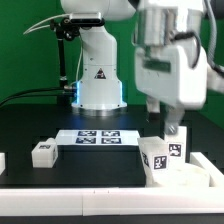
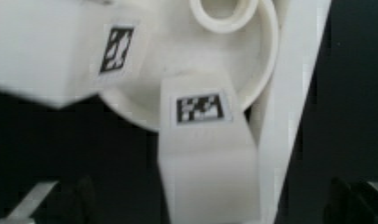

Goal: Assemble stool

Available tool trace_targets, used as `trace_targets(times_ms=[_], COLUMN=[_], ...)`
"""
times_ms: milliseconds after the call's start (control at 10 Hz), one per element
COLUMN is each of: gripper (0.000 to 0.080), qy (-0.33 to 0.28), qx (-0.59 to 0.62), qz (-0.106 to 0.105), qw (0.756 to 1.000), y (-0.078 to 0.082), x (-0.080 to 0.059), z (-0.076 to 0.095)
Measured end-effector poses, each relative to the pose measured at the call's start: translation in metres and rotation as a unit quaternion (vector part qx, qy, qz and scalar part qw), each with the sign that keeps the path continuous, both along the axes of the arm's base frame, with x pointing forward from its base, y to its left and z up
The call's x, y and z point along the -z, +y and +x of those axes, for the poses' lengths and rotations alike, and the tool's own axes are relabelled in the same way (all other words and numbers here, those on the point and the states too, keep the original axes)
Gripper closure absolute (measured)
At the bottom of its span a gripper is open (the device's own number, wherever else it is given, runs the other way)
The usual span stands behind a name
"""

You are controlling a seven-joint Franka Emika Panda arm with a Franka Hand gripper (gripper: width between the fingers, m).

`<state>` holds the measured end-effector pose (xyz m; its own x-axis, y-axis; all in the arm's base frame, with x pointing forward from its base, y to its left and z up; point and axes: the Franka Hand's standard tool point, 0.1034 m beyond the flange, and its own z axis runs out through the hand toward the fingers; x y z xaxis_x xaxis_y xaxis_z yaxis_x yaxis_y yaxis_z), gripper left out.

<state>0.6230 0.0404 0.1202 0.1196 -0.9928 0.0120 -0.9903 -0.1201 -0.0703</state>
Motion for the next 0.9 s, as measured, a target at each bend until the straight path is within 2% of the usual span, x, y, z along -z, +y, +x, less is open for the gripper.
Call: trace_targets(times_ms=[100, 300, 700, 800, 900], gripper=[0.0151, 0.0150, 0.0150, 0.0150, 0.0150], qy=[-0.001, 0.002, -0.002, -0.024, -0.034], qx=[-0.003, -0.006, -0.024, -0.062, -0.077], qz=[-0.001, -0.002, -0.005, -0.010, -0.011], qw=[1.000, 1.000, 1.000, 0.998, 0.996], y=[-0.008, -0.004, -0.007, -0.020, -0.034], x=[-0.003, 0.001, 0.001, 0.004, 0.009], z=[-0.002, -0.002, -0.002, -0.007, -0.020])
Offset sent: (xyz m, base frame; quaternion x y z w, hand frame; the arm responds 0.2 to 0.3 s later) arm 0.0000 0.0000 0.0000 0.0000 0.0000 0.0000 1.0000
